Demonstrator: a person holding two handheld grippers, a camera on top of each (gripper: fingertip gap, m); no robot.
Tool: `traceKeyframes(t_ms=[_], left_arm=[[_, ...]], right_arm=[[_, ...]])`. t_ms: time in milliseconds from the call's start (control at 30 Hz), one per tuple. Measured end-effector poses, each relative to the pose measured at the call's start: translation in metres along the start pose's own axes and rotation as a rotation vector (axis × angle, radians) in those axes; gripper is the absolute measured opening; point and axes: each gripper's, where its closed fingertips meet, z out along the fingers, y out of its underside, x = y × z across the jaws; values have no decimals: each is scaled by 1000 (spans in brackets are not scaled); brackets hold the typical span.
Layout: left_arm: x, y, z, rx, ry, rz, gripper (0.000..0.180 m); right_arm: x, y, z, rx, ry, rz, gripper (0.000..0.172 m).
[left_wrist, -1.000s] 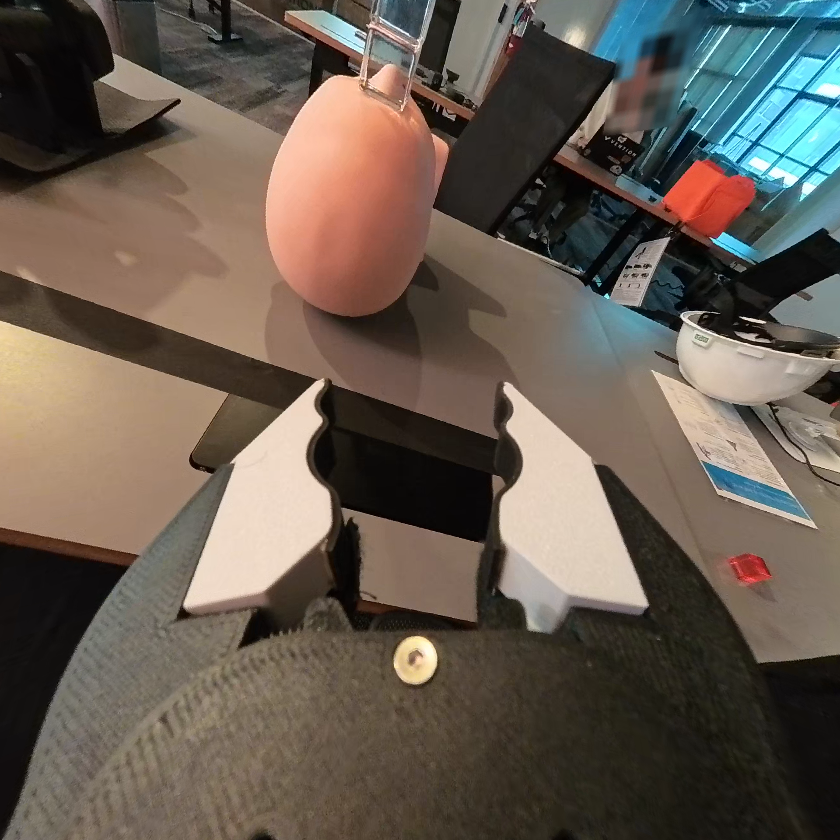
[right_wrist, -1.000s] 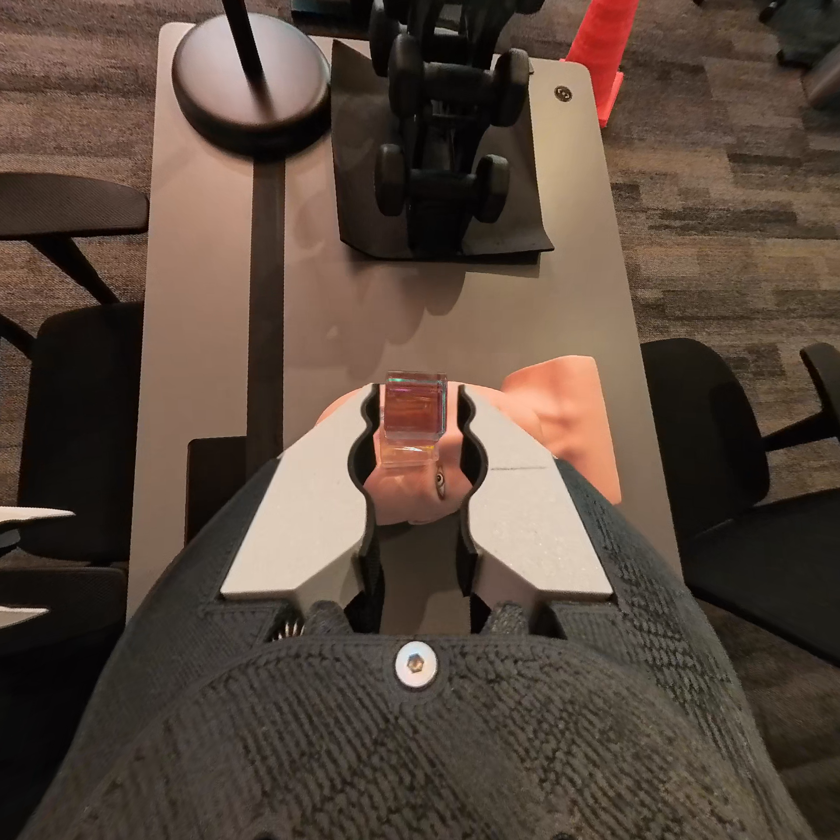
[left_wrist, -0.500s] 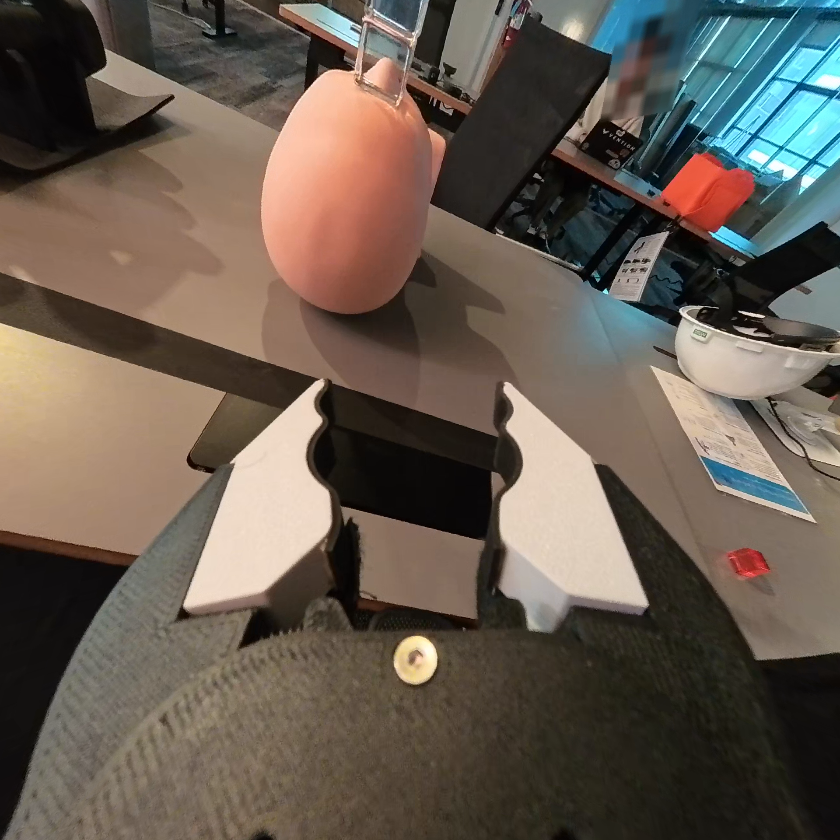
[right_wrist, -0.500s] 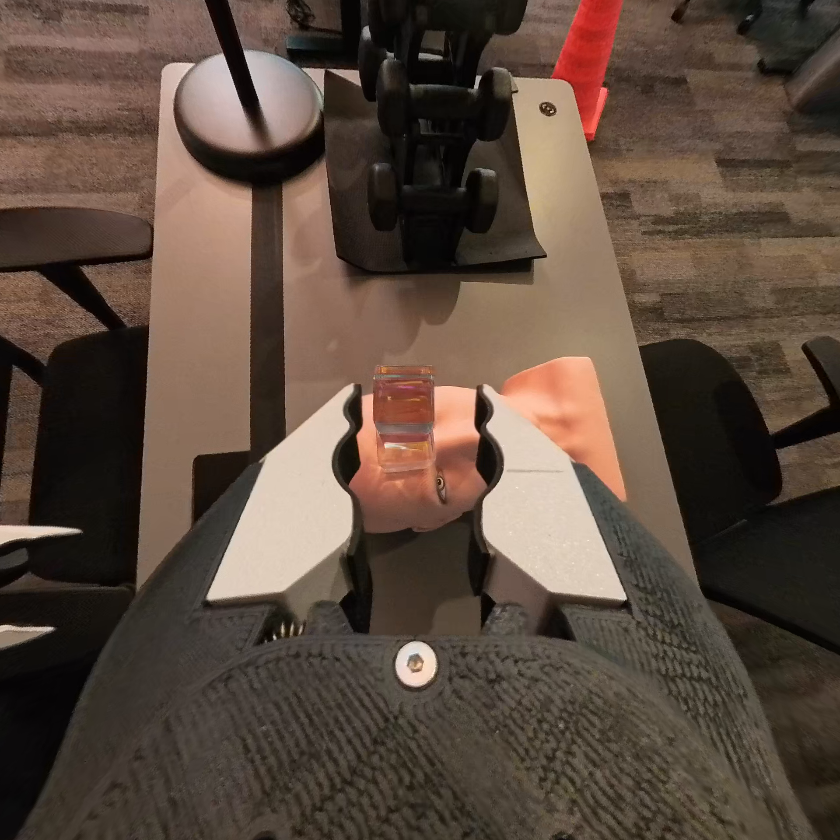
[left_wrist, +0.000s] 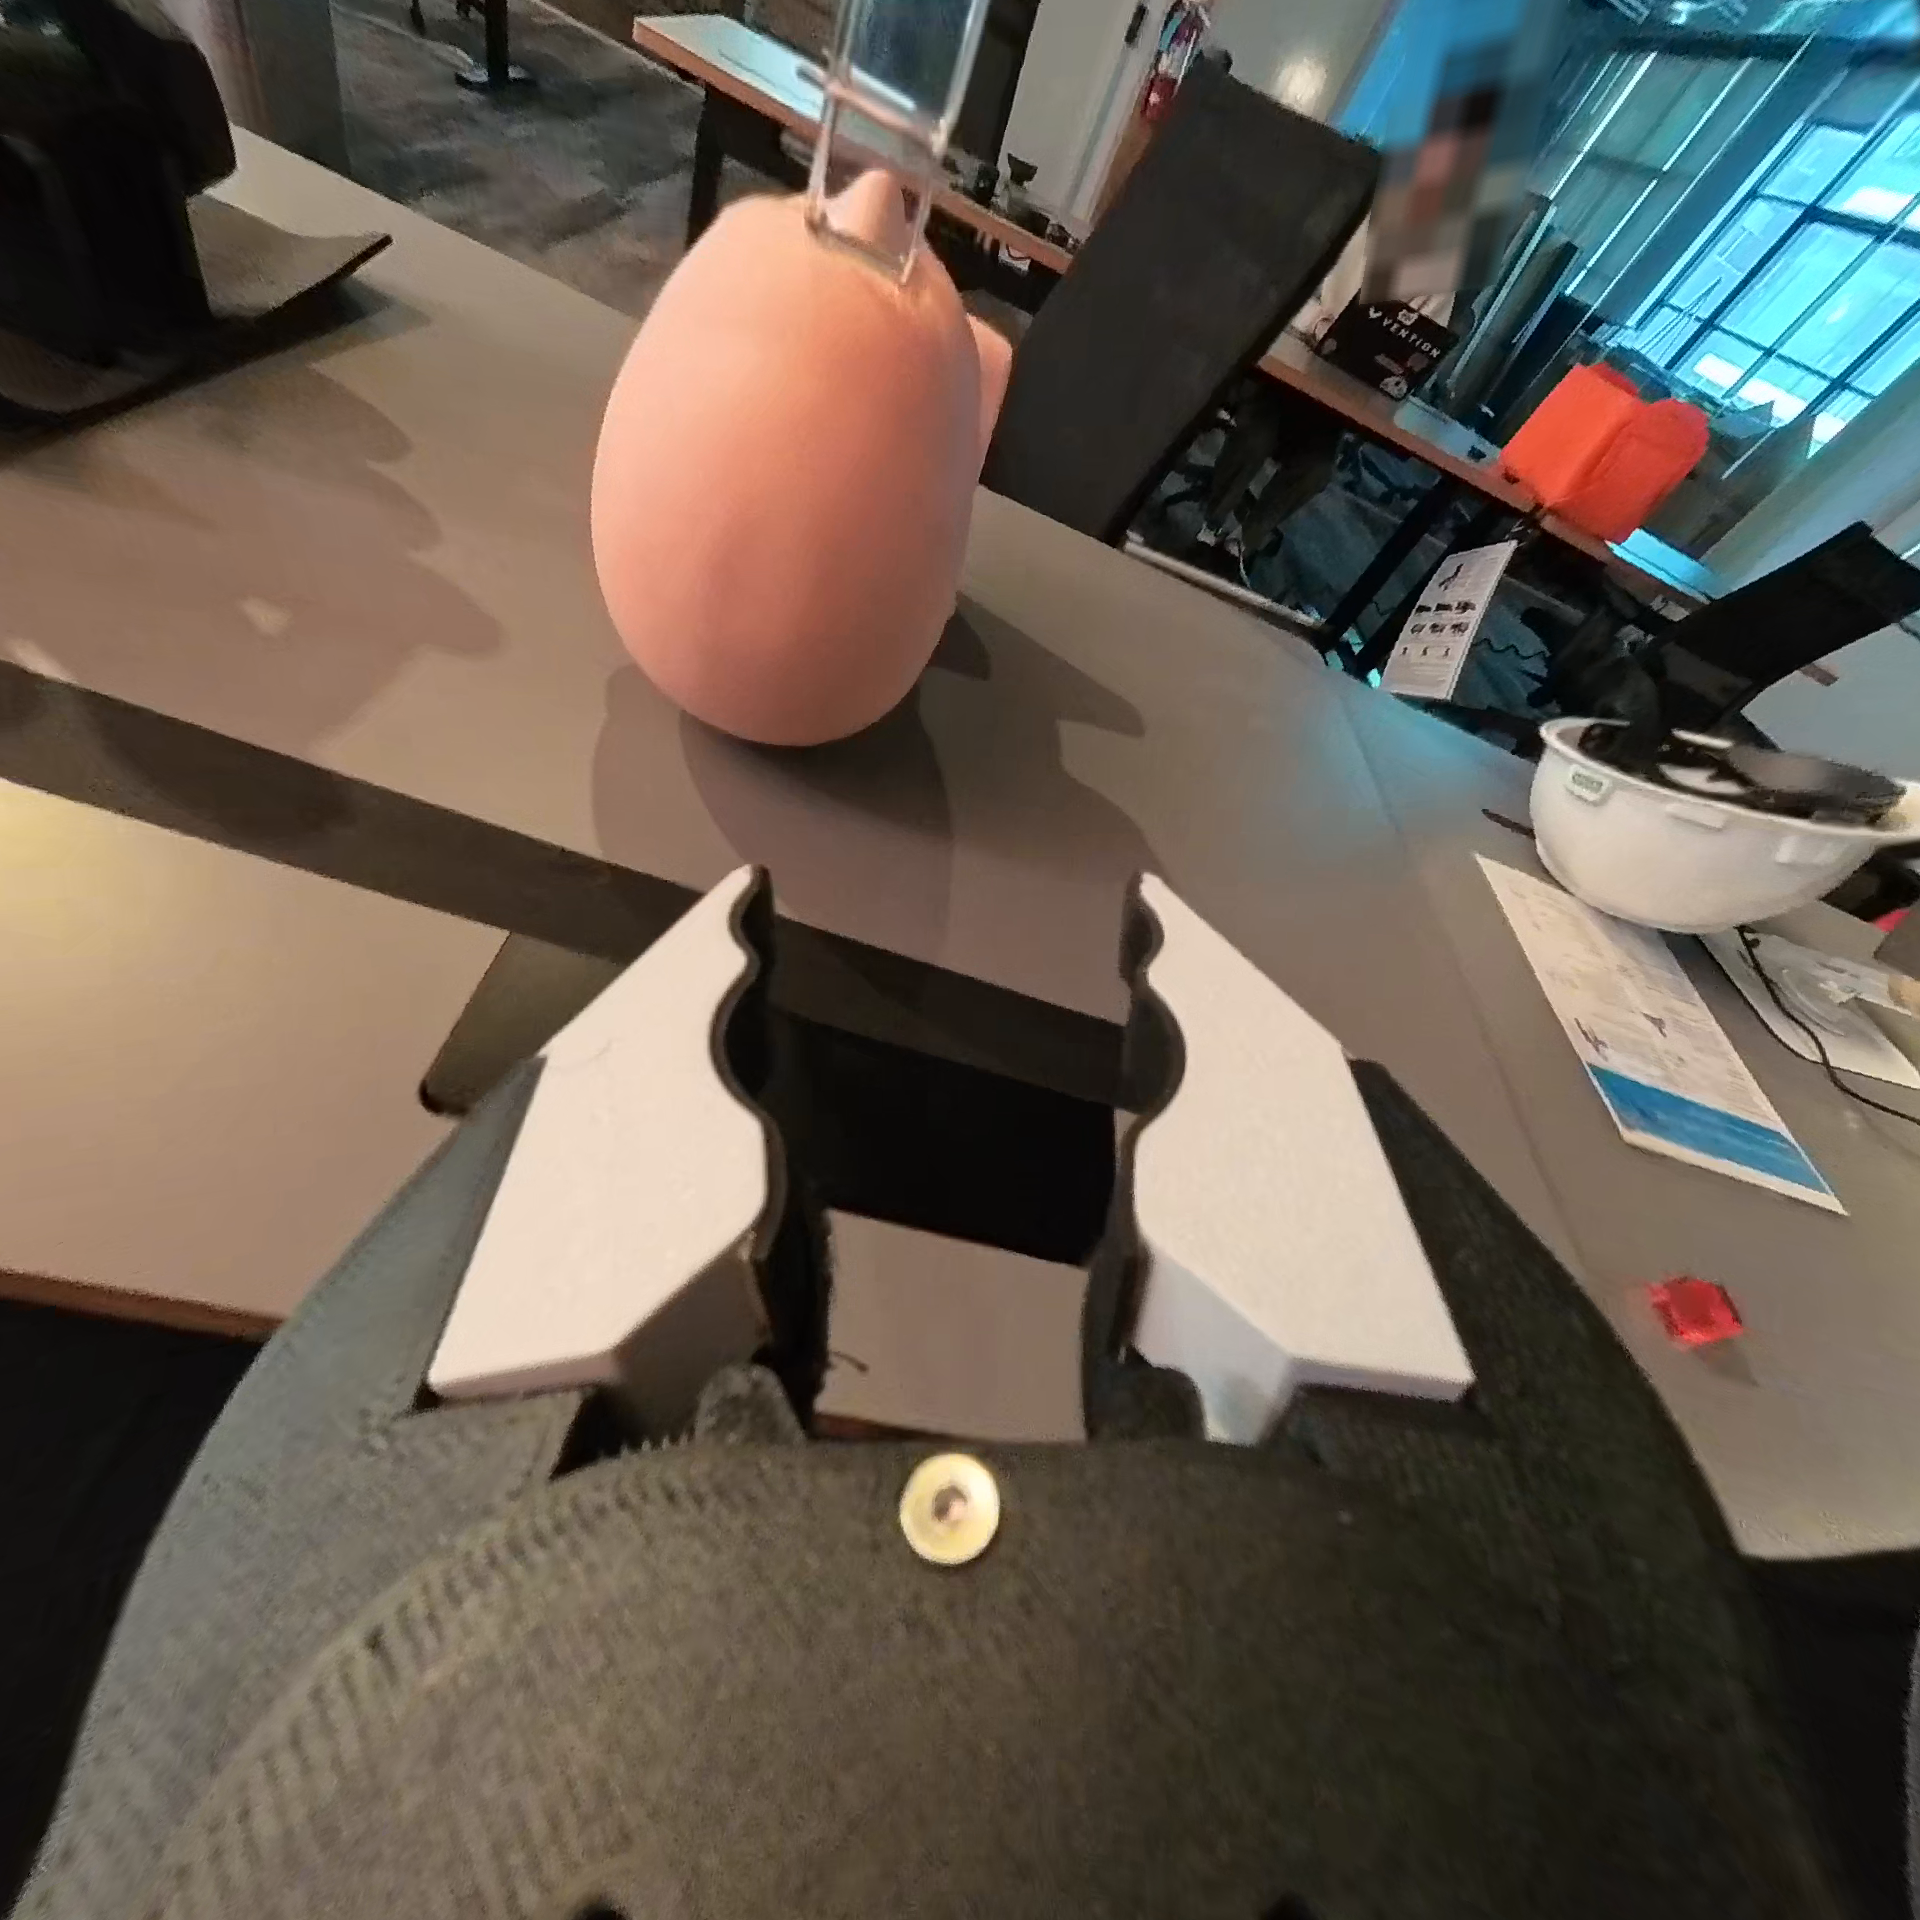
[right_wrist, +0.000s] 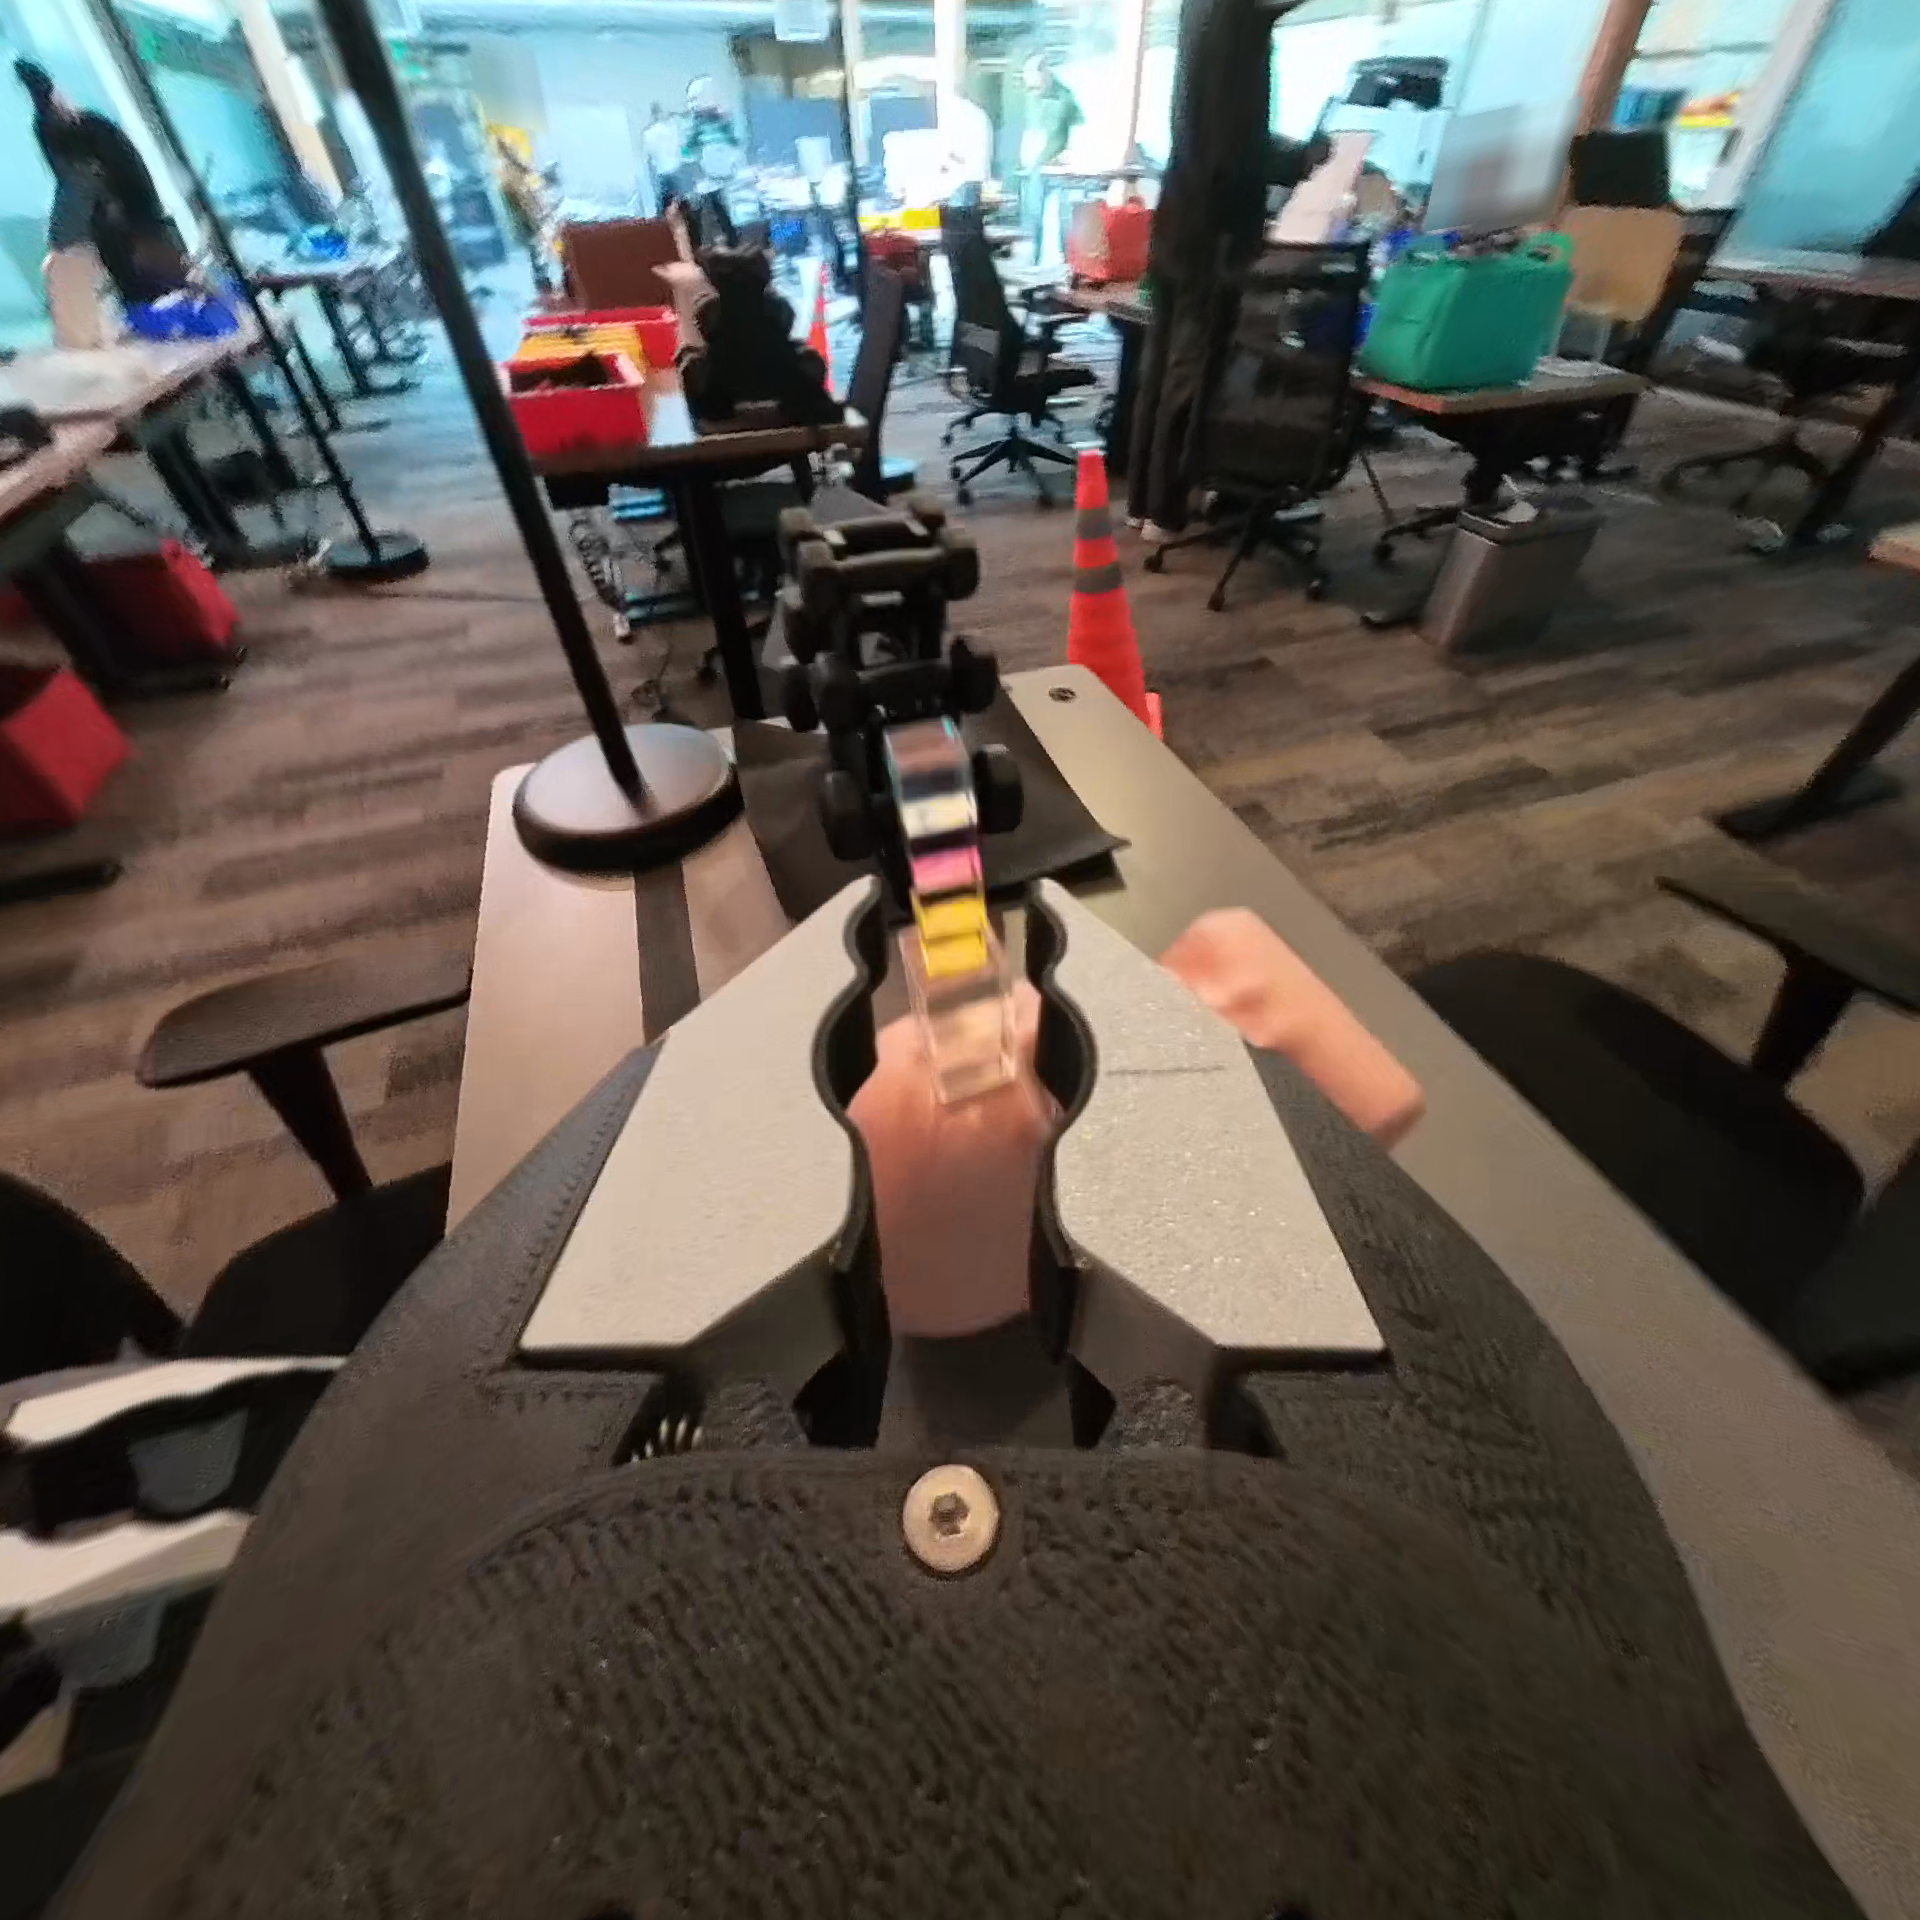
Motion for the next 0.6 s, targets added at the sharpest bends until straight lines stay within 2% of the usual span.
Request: traceKeyframes(t_ms=[133, 300, 367, 467, 600], left_arm=[[-6, -35, 25, 25, -11, 51, 43], [-15, -109, 74, 105, -9, 145, 0], [-21, -139, 97, 119, -14, 179, 0], [-26, -175, 132, 110, 12, 214, 0], [-30, -196, 174, 52, 4, 261, 0]], right_arm=[[10, 75, -39, -22, 80, 152, 0], [1, 165, -75, -155, 136, 219, 0], [-1, 189, -86, -186, 146, 279, 0], [2, 207, -97, -198, 170, 332, 0], [14, 214, -109, -194, 241, 350, 0]])
